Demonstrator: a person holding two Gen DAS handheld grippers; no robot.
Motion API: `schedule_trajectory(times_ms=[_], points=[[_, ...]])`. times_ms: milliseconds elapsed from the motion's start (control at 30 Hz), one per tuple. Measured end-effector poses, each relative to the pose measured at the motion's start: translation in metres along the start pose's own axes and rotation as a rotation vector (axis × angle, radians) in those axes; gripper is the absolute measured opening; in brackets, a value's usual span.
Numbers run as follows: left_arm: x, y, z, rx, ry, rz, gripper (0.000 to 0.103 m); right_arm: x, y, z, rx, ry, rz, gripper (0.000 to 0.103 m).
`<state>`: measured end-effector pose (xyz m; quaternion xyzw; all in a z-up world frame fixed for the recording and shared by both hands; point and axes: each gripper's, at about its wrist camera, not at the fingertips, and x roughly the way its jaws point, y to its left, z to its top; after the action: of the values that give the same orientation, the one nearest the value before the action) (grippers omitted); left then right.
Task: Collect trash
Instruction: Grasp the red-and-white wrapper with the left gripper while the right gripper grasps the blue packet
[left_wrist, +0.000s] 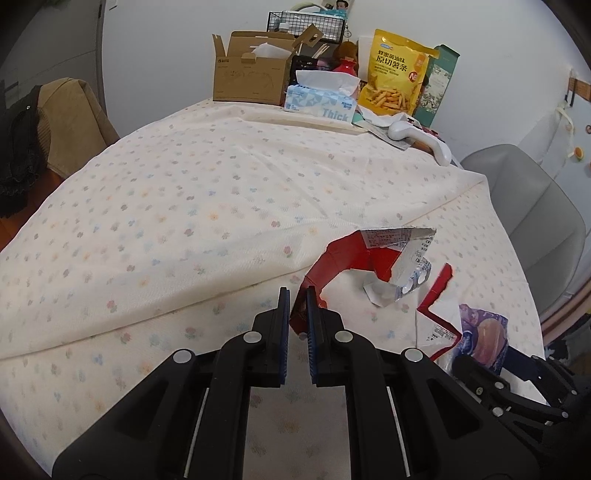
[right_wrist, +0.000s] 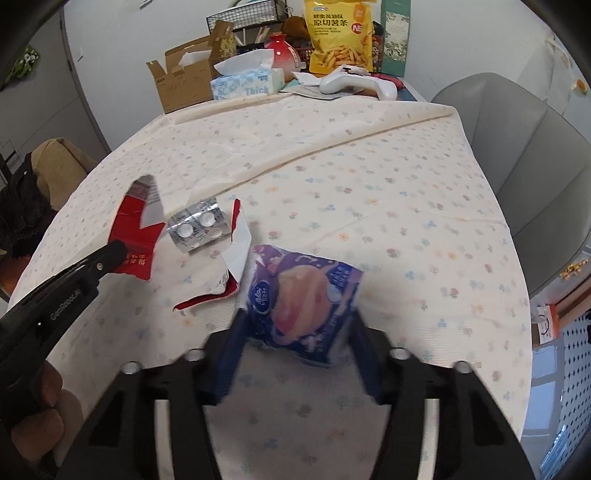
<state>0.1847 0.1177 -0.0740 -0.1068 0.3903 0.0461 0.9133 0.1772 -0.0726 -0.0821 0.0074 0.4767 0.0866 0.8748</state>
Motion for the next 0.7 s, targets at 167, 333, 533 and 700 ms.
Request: schedule_trajectory(times_ms=[167,333,533,700], points=[[-0.008,-0.004,0.000,0.005,-0.014,-0.005,0.009,-0.009,-0.006,-0.003,0.011,-0.001,-0.007,0.028],[-0.025,-0.010,-0.002,0.014,-0.038,-0.013,0.009,-0.028,-0.015,-0.007,0.023,-0.032,-0.017,0.025],[-0.048,-0.026,-0.004,0.037,-0.074,-0.027,0.009,-0.056,-0.029,-0.013,0.048,-0.078,-0.030,0.025],[-0.063,-0.046,-0.006,0.069,-0.097,-0.041,0.009,-0.081,-0.046,-0.021,0.077,-0.115,-0.047,0.025]])
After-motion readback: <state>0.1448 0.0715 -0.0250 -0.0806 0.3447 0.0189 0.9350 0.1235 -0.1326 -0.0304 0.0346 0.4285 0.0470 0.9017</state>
